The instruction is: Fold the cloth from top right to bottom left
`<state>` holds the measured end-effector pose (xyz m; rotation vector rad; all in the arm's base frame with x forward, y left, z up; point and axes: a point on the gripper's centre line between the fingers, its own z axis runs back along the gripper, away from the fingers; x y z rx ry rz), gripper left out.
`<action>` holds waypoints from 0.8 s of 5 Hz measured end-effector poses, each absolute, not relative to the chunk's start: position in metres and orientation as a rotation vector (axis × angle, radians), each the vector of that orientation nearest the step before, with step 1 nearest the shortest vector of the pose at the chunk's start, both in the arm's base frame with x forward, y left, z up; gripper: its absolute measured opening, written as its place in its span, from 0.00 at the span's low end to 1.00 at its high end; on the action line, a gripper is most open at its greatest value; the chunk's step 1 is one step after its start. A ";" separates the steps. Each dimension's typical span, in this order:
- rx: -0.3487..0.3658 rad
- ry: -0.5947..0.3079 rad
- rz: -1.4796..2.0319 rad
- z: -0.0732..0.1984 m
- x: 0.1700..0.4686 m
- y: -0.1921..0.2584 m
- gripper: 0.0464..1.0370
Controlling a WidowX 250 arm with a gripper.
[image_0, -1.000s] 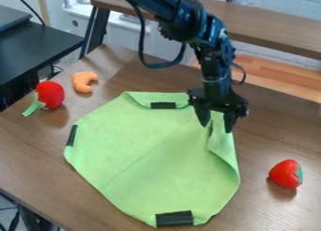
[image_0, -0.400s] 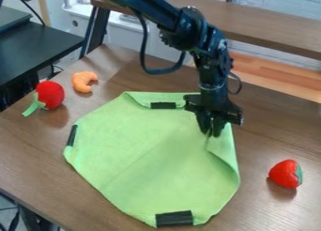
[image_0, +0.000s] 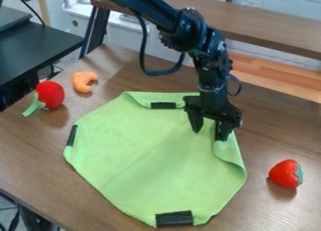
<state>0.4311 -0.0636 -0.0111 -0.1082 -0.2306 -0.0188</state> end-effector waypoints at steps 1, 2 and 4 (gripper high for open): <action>-0.102 -0.227 -0.027 -0.012 0.430 -0.063 0.62; -0.103 -0.204 -0.038 -0.019 0.428 -0.063 0.32; -0.125 -0.198 -0.070 -0.017 0.428 -0.067 0.02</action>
